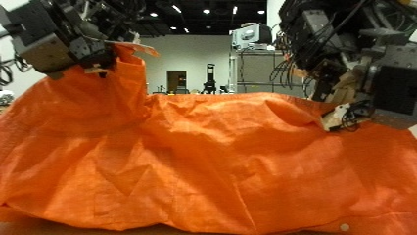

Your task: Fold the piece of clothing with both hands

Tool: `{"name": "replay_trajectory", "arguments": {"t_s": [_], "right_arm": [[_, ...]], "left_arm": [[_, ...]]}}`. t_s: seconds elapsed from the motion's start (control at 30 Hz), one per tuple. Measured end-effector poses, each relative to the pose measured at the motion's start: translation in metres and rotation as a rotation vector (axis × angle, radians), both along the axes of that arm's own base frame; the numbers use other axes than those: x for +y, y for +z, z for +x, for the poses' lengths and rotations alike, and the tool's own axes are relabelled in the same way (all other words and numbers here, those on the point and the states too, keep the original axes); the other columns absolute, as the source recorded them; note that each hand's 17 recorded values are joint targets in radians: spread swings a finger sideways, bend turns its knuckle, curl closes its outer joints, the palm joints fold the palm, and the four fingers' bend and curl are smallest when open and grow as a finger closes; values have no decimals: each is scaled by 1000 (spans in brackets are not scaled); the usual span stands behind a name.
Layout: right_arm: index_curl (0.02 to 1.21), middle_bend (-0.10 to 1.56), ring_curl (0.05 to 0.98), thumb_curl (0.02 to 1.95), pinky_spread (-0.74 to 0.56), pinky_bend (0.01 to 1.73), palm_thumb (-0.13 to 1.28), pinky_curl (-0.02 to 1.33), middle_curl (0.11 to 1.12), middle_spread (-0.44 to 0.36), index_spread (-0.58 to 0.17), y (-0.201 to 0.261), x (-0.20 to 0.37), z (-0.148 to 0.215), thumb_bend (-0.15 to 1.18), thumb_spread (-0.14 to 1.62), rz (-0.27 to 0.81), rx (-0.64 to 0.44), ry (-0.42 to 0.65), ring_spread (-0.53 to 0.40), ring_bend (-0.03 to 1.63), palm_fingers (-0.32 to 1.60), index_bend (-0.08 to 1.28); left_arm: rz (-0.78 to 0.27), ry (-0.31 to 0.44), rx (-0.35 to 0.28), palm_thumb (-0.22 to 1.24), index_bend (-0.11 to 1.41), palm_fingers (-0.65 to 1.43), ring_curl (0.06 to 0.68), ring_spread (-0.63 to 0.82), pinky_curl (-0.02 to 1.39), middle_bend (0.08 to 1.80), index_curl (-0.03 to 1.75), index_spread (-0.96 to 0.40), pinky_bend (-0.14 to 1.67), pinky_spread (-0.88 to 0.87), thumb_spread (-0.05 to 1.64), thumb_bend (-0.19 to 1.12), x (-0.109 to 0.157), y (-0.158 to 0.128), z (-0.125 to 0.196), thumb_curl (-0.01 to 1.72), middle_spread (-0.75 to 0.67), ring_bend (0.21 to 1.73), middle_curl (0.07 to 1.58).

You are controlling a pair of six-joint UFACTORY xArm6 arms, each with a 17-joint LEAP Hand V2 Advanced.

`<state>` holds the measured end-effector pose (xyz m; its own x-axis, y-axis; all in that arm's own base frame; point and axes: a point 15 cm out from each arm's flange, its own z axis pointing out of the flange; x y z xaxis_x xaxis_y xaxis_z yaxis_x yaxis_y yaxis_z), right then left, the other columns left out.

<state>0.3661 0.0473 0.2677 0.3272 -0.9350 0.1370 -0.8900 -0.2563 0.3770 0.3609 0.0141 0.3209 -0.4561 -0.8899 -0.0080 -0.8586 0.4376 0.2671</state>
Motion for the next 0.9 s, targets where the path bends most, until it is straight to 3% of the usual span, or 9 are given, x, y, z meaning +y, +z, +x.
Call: {"name": "replay_trajectory", "arguments": {"t_s": [0.4, 0.53, 0.67, 0.77, 0.87, 0.9], "right_arm": [[1008, 1320, 902, 841, -246, 1084, 1012, 1167, 818, -141, -280, -55, 12, 91, -16, 1099, -29, 48, -53, -278, 1261, 1001, 1026], [1010, 1297, 910, 758, -256, 1086, 936, 1169, 825, -150, -292, -71, 16, 110, -25, 1170, -35, 45, -75, -280, 1277, 952, 995], [997, 1285, 910, 682, -270, 1099, 901, 1163, 831, -156, -305, -78, 13, 121, -16, 1241, -33, 39, -103, -282, 1289, 933, 946], [959, 1266, 911, 616, -285, 1123, 875, 1151, 834, -168, -321, -81, 3, 131, -13, 1294, -29, 26, -133, -287, 1311, 887, 829], [896, 1270, 902, 572, -303, 1183, 864, 1129, 828, -169, -326, -88, 0, 141, -9, 1335, -23, 1, -143, -287, 1350, 794, 565], [853, 1251, 890, 547, -313, 1225, 862, 1112, 817, -168, -333, -88, 0, 145, -4, 1367, -18, -14, -144, -288, 1371, 742, 408]], "left_arm": [[-27, 71, 102, 620, 373, 1155, 449, -546, 498, 1170, 921, -689, 881, -740, 1210, 617, 14, -72, 104, 1718, -457, 971, 520], [-115, 143, 129, 629, 305, 1030, 449, -543, 510, 1148, 930, -673, 862, -729, 1241, 650, 20, -99, 130, 1688, -465, 950, 524], [-176, 184, 132, 602, 270, 998, 449, -545, 520, 1134, 941, -662, 834, -721, 1261, 636, 25, -106, 141, 1605, -474, 926, 530], [-180, 187, 143, 480, 172, 783, 462, -518, 547, 1081, 940, -615, 848, -710, 1194, 451, 28, -111, 145, 1433, -474, 903, 541], [-184, 210, 118, 463, 125, 607, 474, -488, 566, 998, 922, -539, 859, -690, 1175, 384, 33, -114, 151, 1326, -446, 938, 530], [-190, 226, 106, 468, 118, 563, 485, -475, 577, 983, 912, -503, 869, -682, 1173, 367, 37, -114, 154, 1284, -433, 962, 538]]}}
